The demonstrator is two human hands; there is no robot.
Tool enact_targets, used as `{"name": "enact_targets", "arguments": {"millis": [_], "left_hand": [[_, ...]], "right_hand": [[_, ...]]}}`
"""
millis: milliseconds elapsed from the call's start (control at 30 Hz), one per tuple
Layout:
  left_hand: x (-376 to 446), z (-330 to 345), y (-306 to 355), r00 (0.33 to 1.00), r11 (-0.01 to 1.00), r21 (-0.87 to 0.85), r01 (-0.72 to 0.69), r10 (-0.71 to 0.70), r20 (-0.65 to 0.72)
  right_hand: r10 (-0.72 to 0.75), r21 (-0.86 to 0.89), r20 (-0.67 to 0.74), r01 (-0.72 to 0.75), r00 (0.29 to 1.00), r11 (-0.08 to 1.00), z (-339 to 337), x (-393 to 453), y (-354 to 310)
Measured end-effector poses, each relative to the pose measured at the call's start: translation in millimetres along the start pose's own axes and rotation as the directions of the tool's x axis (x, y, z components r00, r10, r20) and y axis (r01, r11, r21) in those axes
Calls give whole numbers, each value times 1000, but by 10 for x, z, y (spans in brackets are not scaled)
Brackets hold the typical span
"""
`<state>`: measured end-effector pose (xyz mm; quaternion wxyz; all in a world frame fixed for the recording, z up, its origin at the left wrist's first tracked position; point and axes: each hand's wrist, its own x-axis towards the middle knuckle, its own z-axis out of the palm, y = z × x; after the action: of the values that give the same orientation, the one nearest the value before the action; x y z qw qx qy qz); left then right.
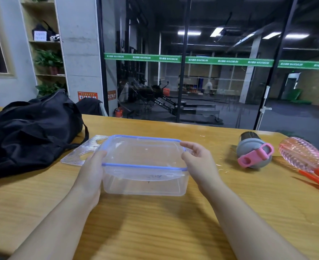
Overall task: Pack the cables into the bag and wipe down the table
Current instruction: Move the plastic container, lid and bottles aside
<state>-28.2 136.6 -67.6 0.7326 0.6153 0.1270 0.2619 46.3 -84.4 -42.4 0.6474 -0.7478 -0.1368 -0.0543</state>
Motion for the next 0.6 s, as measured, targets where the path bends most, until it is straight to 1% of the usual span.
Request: {"name": "enact_targets", "arguments": {"millis": [100, 200, 233, 300, 367, 433, 500, 567, 600], "left_hand": [[44, -17, -25, 999, 999, 40, -1, 3, -54], [85, -37, -55, 988, 999, 33, 18, -13, -155], [86, -46, -57, 983, 999, 52, 7, 3, -183], [57, -32, -32, 971, 988, 137, -73, 101, -216], [10, -7, 4, 940, 935, 293, -198, 266, -214], [-70, 32, 57, 903, 838, 434, -332, 415, -112], [-149, 72, 91, 864, 724, 532, -439, 503, 29], [-190, 85, 101, 829, 625, 591, -509, 540, 143], [-206, 71, 105, 830, 607, 596, -525, 521, 200]], "right_hand": [[-16, -24, 17, 16, 1000, 1000, -6, -27, -6], [-33, -16, 44, 34, 998, 999, 3, -44, 2], [-38, -19, 54, 39, 998, 999, 9, -49, 2], [-64, -40, 67, 67, 996, 997, 12, -59, -9], [-116, -102, 75, 123, 990, 987, 12, -82, -19], [-187, -247, 70, 198, 980, 948, -3, -83, -18], [-253, -343, 102, 272, 962, 899, -35, -90, -24], [-255, -363, 199, 313, 946, 878, -75, -127, -48], [-231, -368, 271, 323, 934, 872, -97, -148, -56]]}}
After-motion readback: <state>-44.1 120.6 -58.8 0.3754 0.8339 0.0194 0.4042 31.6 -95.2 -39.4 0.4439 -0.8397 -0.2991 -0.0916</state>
